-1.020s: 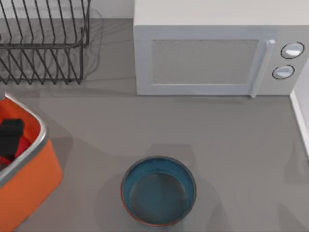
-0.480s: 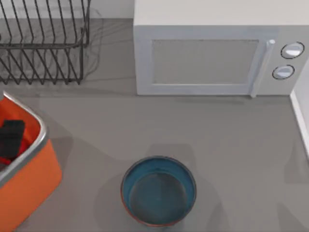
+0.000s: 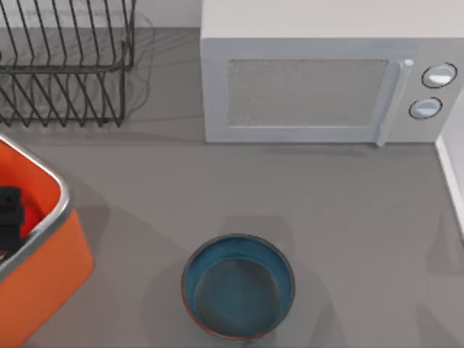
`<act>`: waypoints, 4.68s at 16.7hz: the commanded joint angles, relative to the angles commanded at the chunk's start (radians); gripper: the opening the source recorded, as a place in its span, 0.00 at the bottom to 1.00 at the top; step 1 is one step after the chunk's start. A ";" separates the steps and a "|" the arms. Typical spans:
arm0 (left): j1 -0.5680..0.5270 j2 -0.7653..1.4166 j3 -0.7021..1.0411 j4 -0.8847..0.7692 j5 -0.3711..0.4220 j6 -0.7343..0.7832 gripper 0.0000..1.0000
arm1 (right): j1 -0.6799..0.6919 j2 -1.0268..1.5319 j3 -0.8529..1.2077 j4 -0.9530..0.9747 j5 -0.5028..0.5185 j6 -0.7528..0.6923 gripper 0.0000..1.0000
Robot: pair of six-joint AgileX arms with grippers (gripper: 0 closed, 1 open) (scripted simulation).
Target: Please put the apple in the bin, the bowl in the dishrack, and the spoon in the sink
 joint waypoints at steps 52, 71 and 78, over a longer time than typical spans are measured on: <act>-1.035 1.100 1.161 -0.635 -0.017 -1.015 1.00 | 0.000 0.000 0.000 0.000 0.000 0.000 1.00; -1.037 1.198 0.897 -0.285 -0.018 -1.021 1.00 | 0.000 0.000 0.000 0.000 0.000 0.000 1.00; -1.037 1.199 0.896 -0.284 -0.018 -1.021 0.77 | 0.000 0.000 0.000 0.000 0.000 0.000 1.00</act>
